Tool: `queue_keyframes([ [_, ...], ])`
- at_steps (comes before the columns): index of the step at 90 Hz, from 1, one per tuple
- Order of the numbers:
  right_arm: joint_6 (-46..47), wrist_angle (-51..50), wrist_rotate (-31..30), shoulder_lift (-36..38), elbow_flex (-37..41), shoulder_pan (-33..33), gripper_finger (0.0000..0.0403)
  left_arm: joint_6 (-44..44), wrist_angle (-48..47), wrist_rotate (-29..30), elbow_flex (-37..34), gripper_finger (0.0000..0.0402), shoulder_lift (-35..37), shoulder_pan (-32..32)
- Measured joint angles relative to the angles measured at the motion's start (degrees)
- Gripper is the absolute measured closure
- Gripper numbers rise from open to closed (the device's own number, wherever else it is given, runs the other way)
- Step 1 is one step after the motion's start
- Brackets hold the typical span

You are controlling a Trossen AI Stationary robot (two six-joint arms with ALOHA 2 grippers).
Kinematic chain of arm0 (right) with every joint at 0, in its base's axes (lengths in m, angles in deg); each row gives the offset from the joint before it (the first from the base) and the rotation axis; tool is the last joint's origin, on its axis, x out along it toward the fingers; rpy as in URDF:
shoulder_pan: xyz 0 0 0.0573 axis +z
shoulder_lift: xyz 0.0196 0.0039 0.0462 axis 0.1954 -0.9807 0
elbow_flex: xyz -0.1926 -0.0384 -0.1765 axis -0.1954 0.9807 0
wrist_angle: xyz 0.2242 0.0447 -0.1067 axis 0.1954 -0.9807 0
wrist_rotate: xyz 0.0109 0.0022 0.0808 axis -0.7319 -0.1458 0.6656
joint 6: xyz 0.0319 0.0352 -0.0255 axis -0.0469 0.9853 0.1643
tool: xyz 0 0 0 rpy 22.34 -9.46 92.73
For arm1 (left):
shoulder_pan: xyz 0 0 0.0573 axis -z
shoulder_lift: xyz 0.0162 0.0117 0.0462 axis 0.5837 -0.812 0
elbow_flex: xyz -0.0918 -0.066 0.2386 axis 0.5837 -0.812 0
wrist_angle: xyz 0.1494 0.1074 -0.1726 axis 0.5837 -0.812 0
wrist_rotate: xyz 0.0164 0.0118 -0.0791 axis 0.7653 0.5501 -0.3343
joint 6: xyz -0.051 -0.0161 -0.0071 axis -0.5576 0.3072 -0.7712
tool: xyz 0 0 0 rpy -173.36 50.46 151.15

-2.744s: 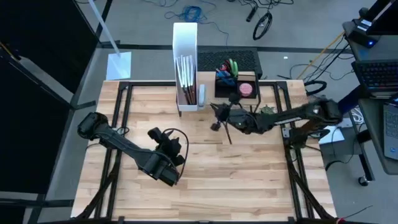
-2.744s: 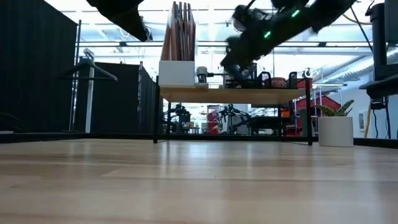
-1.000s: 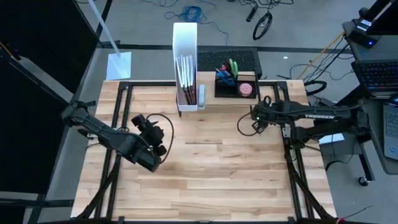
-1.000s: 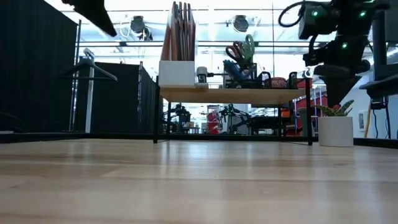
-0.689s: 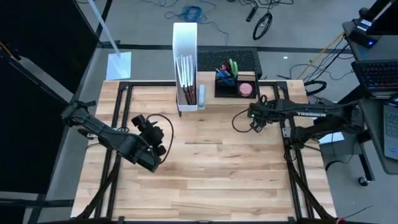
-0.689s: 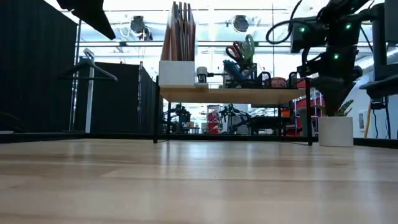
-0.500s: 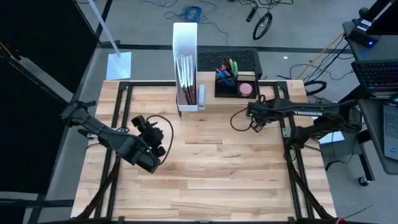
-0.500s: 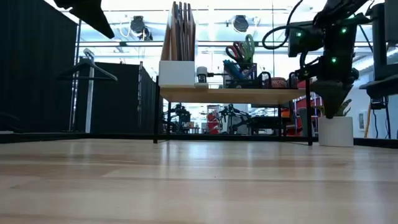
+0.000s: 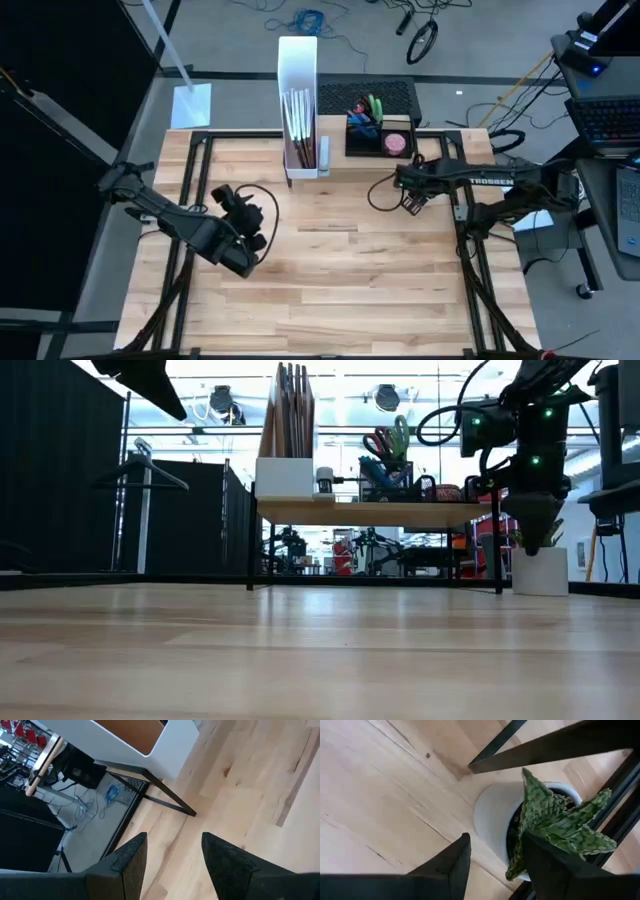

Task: Stock shelves
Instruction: Put the white potted plant under the shelf

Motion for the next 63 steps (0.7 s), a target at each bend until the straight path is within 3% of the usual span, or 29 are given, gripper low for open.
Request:
queue_keyframes([
  [63, -0.4, 1.7, 0.2, 0.0, 2.9, -1.4, 0.0249, 1.4, 0.0, 0.7, 0.0, 0.0226, 0.0, 0.0],
])
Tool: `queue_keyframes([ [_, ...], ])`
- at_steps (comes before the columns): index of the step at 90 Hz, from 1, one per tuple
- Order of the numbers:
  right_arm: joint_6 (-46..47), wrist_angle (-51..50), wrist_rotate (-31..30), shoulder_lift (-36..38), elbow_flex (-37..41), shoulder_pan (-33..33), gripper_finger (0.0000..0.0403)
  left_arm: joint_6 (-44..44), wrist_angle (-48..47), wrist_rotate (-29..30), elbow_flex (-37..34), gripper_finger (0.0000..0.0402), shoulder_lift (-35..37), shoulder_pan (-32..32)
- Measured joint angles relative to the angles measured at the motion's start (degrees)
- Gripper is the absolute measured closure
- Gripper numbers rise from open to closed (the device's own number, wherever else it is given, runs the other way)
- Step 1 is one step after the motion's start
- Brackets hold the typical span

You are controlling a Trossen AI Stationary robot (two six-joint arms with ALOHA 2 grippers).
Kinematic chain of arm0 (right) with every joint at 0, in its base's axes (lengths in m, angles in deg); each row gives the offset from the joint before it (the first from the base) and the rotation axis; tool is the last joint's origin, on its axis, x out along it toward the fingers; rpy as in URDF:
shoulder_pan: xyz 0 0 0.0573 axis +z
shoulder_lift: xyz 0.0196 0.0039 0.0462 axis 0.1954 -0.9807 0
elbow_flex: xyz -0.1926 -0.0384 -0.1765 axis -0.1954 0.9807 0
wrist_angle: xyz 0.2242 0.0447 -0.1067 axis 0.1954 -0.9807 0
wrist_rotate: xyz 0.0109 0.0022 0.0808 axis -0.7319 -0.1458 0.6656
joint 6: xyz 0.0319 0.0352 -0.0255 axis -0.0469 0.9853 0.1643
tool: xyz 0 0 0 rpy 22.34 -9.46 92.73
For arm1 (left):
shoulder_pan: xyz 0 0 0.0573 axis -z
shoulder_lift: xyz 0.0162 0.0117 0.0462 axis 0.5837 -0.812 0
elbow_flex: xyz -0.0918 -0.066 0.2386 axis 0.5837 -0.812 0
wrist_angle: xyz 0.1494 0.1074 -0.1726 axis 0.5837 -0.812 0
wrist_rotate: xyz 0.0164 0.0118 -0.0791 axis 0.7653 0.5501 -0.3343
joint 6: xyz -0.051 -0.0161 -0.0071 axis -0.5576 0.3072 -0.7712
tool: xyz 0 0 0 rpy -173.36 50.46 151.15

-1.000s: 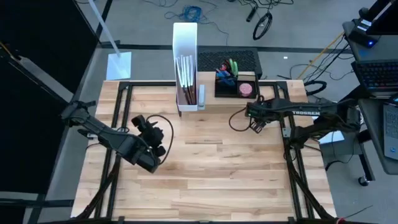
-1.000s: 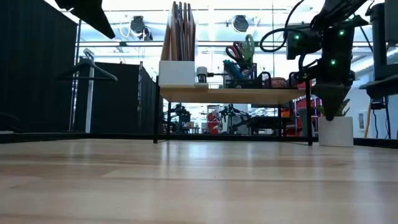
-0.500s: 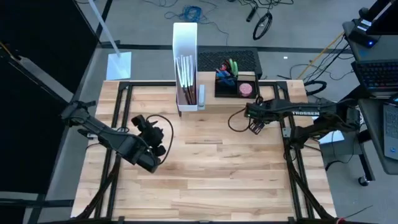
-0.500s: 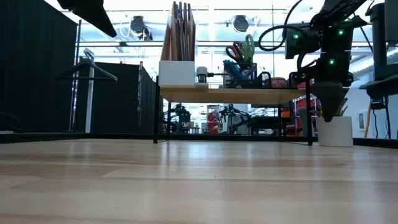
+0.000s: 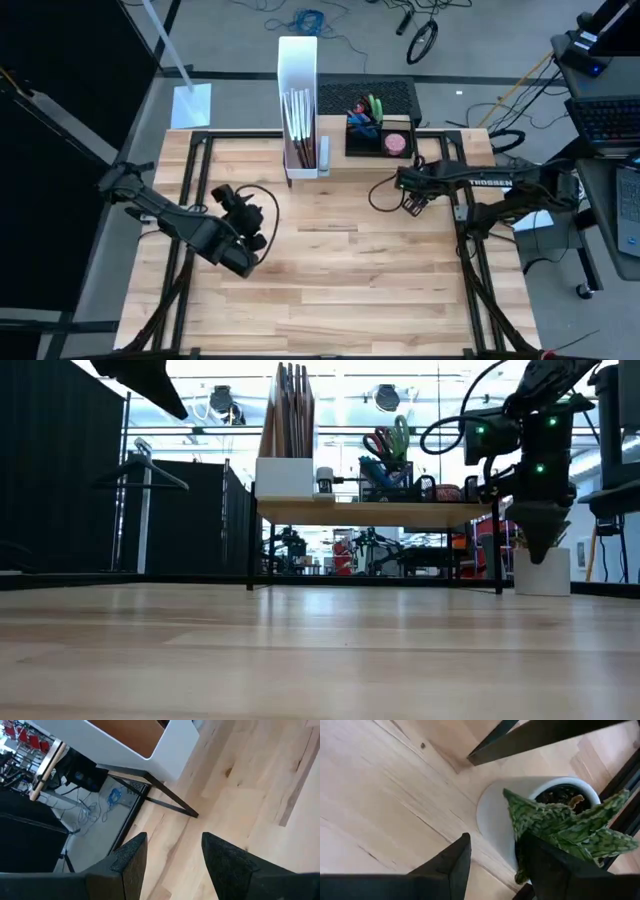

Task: Stock shelves
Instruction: Put the white potted plant under the shelf

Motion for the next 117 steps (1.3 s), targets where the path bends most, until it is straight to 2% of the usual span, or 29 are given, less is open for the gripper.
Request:
queue_keyframes([
  [8, 0.0, -0.2, -0.2, 0.0, 0.0, 0.0, 0.0276, 0.0, 0.0, 0.0, 0.0, 0.0226, 0.0, 0.0],
  [21, -0.1, -0.6, -0.6, 0.0, 0.0, -0.1, 0.0368, 0.0, 0.0, 0.0, 0.0, 0.0226, 0.0, 0.0],
  [26, -0.1, -0.2, 0.3, 0.1, 0.0, 0.0, 0.0389, 0.0, 0.0, 0.0, 0.0, 0.0226, 0.0, 0.0],
  [48, -0.6, -0.5, 1.6, 0.0, -0.2, 0.0, 0.0397, 0.0, 0.0, 0.0, 0.0, 0.0226, 0.0, 0.0],
  [65, 0.8, -5.6, 4.0, -0.1, -2.6, 2.2, 0.04, 0.0, 0.0, 0.0, 0.0, 0.0226, 0.0, 0.0],
  [78, 3.5, -8.6, 2.8, 0.0, -4.2, 5.9, 0.0401, 0.0, 0.0, 0.0, 0.0, 0.0226, 0.0, 0.0],
  [88, 5.4, -7.8, 4.3, 0.0, -5.4, 9.2, 0.0402, 0.0, 0.0, 0.0, 0.0, 0.0226, 0.0, 0.0],
  [117, 14.6, -8.8, 5.3, 0.0, -9.2, 22.4, 0.0403, 0.0, 0.0, 0.0, 0.0, 0.0226, 0.0, 0.0],
])
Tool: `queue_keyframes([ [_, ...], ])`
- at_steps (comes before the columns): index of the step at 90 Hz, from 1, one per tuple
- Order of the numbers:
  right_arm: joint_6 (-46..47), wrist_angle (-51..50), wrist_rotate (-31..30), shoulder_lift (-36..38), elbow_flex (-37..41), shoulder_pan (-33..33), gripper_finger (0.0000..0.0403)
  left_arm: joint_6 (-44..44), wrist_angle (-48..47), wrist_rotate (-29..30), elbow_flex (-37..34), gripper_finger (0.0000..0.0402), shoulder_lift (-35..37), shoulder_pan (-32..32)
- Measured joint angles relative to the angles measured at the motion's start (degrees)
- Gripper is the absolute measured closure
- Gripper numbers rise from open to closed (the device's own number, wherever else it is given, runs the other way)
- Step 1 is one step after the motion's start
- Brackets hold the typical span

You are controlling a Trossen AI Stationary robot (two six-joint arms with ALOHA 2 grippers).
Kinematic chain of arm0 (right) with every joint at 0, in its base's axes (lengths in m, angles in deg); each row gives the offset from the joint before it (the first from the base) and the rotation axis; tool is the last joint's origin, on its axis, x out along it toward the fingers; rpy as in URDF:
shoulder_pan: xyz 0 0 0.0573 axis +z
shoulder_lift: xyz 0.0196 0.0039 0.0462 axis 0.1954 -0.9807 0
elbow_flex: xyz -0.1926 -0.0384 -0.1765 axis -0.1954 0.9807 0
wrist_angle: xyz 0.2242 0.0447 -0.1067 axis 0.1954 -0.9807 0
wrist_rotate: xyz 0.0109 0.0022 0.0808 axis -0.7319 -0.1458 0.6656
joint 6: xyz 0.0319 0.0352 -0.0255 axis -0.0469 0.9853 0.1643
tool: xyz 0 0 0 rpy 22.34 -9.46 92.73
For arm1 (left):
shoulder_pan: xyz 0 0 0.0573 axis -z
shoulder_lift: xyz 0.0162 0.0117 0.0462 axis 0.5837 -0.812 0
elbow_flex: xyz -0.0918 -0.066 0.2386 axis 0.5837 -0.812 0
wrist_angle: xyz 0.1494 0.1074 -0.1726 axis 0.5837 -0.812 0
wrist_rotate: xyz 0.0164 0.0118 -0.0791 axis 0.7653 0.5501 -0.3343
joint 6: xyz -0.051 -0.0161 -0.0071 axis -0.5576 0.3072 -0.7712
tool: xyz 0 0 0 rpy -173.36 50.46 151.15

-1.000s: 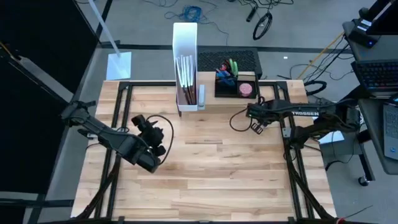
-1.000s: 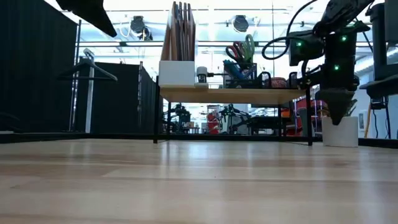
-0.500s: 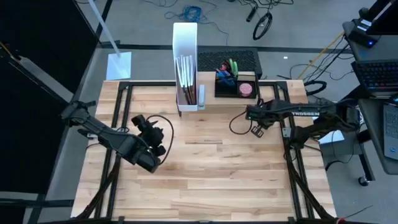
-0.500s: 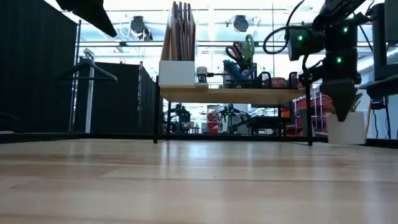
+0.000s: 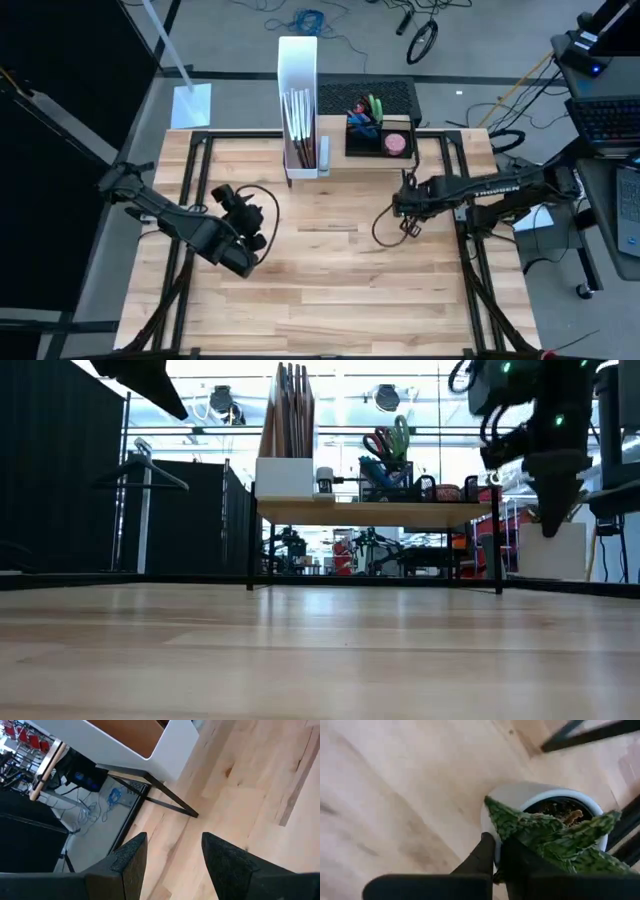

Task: Stock shelves
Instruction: Put the white potted plant under the shelf

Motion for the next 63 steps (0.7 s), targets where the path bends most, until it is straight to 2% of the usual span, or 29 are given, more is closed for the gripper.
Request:
queue_keyframes([
  [15, 3.3, 4.1, 1.1, -0.6, -2.5, 5.9, 0.0403, 0.0, 0.0, 0.0, 0.0, 0.0226, 0.0, 0.0],
  [28, 2.5, 7.0, 1.4, -6.0, -5.7, 9.0, 0.0403, 0.0, 0.0, 0.0, 0.0, 0.0226, 0.0, 0.0],
  [46, -6.4, 8.1, 1.0, -18.1, -15.6, 8.9, 0.0403, 0.0, 0.0, 0.0, 0.0, 0.0226, 0.0, 0.0],
  [63, -17.7, 9.3, 0.8, -27.3, -25.8, 5.0, 0.0403, 0.0, 0.0, 0.0, 0.0, 0.0226, 0.0, 0.0],
])
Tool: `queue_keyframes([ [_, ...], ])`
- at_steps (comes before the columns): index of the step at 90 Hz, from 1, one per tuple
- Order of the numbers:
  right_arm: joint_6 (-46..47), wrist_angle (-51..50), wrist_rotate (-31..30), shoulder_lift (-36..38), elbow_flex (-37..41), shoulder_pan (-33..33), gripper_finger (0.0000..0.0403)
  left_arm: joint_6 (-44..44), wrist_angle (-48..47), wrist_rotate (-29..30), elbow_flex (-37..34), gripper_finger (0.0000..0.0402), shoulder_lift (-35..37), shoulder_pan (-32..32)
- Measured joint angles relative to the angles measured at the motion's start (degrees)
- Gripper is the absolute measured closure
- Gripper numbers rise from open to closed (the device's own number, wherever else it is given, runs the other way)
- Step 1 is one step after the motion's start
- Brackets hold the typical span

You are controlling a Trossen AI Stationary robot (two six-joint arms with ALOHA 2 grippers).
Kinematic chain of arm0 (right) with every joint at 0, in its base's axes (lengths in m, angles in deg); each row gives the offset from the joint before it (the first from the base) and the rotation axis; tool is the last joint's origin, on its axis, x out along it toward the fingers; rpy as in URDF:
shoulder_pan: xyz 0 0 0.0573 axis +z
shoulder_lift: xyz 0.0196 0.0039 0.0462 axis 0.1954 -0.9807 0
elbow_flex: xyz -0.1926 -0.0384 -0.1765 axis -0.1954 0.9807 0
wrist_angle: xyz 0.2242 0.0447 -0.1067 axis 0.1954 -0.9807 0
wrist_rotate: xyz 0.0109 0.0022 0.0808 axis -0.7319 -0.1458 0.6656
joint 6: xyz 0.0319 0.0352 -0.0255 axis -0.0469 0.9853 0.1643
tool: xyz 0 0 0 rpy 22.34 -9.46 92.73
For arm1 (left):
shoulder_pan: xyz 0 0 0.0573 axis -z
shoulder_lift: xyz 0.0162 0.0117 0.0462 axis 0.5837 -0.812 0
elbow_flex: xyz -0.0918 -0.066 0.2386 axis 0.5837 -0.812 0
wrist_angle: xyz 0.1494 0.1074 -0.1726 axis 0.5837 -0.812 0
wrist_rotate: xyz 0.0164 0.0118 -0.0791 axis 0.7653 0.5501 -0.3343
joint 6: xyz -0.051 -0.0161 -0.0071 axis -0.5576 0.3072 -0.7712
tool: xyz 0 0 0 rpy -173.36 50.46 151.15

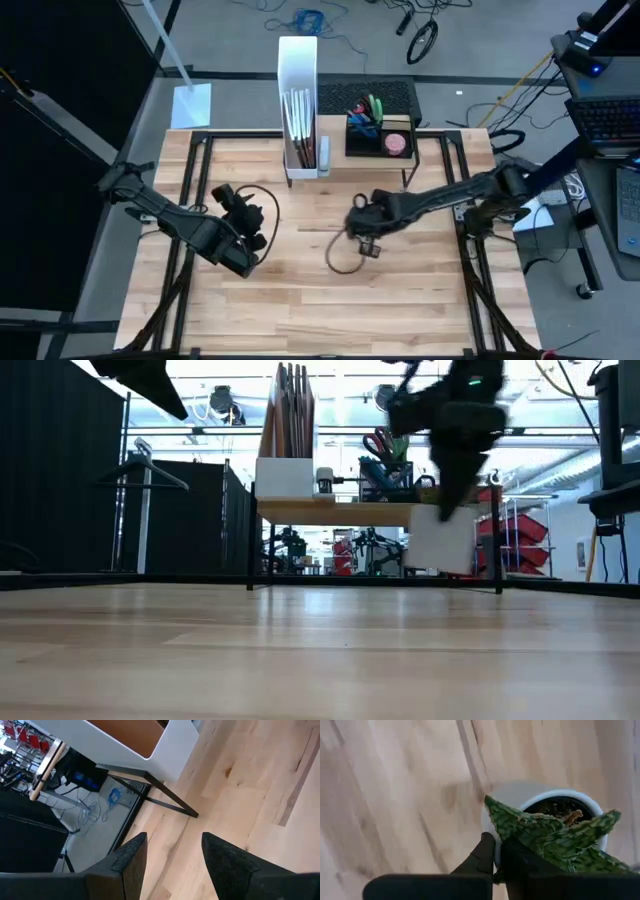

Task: Stock shelves
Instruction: Put the white potted plant under the shelf

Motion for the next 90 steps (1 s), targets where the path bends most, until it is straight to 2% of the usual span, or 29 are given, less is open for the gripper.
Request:
queue_keyframes([
  [26, -12.1, 1.0, 0.2, -8.6, -5.4, -7.4, 0.0403, 0.3, 0.0, 0.0, 0.0, 0.0226, 0.0, 0.0],
  [68, -20.4, 3.2, 0.3, -9.3, -5.5, -14.0, 0.0402, 1.4, 0.1, -0.3, 0.0, 0.0226, 0.0, 0.0],
  [90, -23.0, 4.6, 0.0, -9.3, -5.5, -14.1, 0.0374, 1.4, 0.1, -0.3, 0.0, 0.0226, 0.0, 0.0],
])
